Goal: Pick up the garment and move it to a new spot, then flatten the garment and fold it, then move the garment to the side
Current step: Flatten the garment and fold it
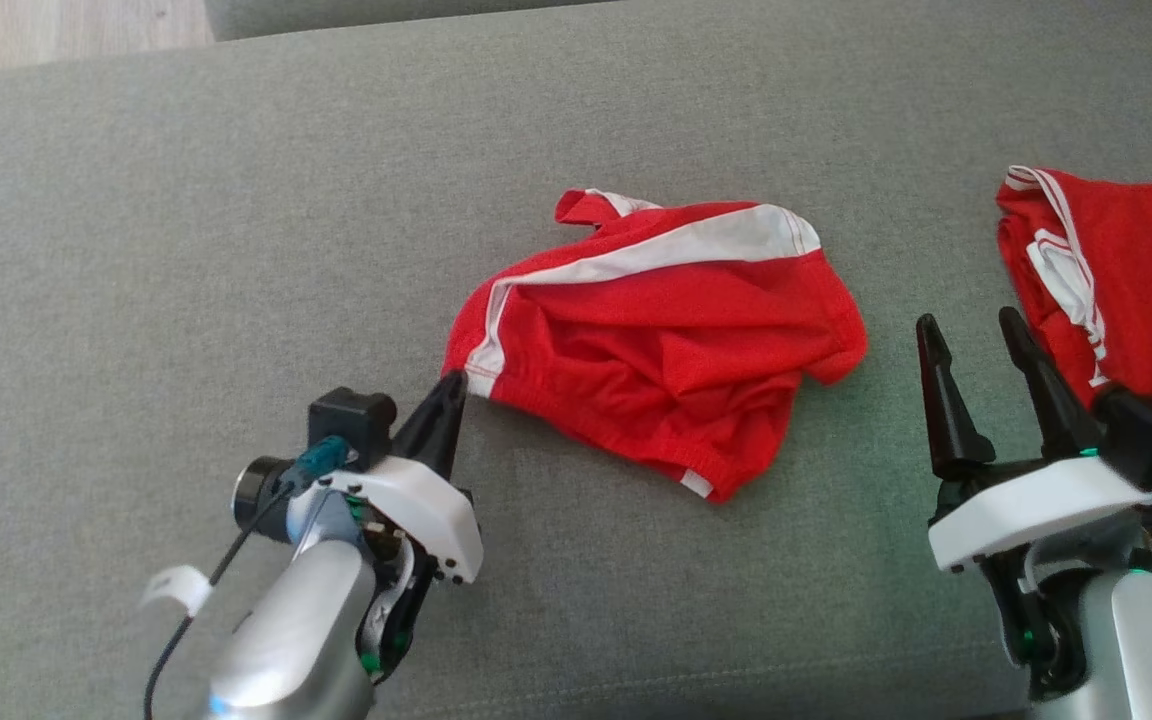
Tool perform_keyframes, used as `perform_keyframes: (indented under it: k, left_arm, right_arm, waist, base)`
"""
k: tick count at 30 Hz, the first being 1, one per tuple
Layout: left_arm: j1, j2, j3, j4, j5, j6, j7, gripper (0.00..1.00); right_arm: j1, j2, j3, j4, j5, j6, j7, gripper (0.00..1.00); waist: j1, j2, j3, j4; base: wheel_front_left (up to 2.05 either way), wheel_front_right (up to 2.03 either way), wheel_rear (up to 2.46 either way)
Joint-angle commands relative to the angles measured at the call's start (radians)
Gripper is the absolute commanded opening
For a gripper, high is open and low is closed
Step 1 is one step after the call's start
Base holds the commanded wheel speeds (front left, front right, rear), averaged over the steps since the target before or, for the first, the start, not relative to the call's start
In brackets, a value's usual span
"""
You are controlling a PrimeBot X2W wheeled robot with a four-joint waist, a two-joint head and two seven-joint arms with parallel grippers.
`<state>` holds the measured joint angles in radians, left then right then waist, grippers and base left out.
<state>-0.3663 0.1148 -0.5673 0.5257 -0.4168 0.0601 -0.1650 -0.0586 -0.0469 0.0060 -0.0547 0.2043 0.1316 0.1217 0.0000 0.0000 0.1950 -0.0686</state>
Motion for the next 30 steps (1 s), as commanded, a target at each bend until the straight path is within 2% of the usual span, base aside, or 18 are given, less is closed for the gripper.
perform_keyframes:
  k: [1,12,15,20,25,30]
  left_arm:
    - [-0.017,0.020,0.042,-0.040,-0.011,0.008,-0.014,0.00]
    - [0.031,0.078,0.085,-0.250,-0.001,0.064,-0.058,0.00]
    - [0.068,0.099,0.091,-0.333,0.001,0.088,-0.044,0.00]
    - [0.101,0.115,0.085,-0.390,0.001,0.104,-0.013,0.00]
    - [0.105,0.116,0.072,-0.405,-0.002,0.104,0.004,0.00]
    - [0.081,0.098,0.044,-0.401,0.004,0.093,0.012,0.00]
  right_arm:
    - [-0.029,-0.008,0.018,-0.037,0.005,-0.001,-0.011,1.00]
    - [-0.034,-0.012,0.007,-0.048,-0.002,-0.001,-0.031,1.00]
    - [-0.033,-0.019,-0.003,-0.047,-0.009,-0.001,-0.031,1.00]
    - [-0.045,-0.028,-0.014,-0.035,-0.009,-0.001,-0.025,1.00]
    - [-0.089,-0.052,-0.011,0.038,0.001,-0.001,-0.025,1.00]
    - [-0.171,-0.093,0.007,0.192,0.029,-0.001,-0.036,1.00]
  waist:
    - [0.0000,0.0000,-0.001,0.002]
    - [0.0000,0.0000,-0.031,0.013]
    - [0.0000,0.0000,-0.051,0.015]
    - [0.0000,0.0000,-0.064,0.023]
    - [0.0000,0.0000,-0.068,0.040]
    - [0.0000,0.0000,-0.060,0.077]
  base:
    - [0.00,0.00,0.00]
    - [0.00,0.00,0.00]
    - [0.00,0.00,0.00]
    - [0.00,0.00,0.00]
    - [0.00,0.00,0.00]
    - [0.00,0.00,0.00]
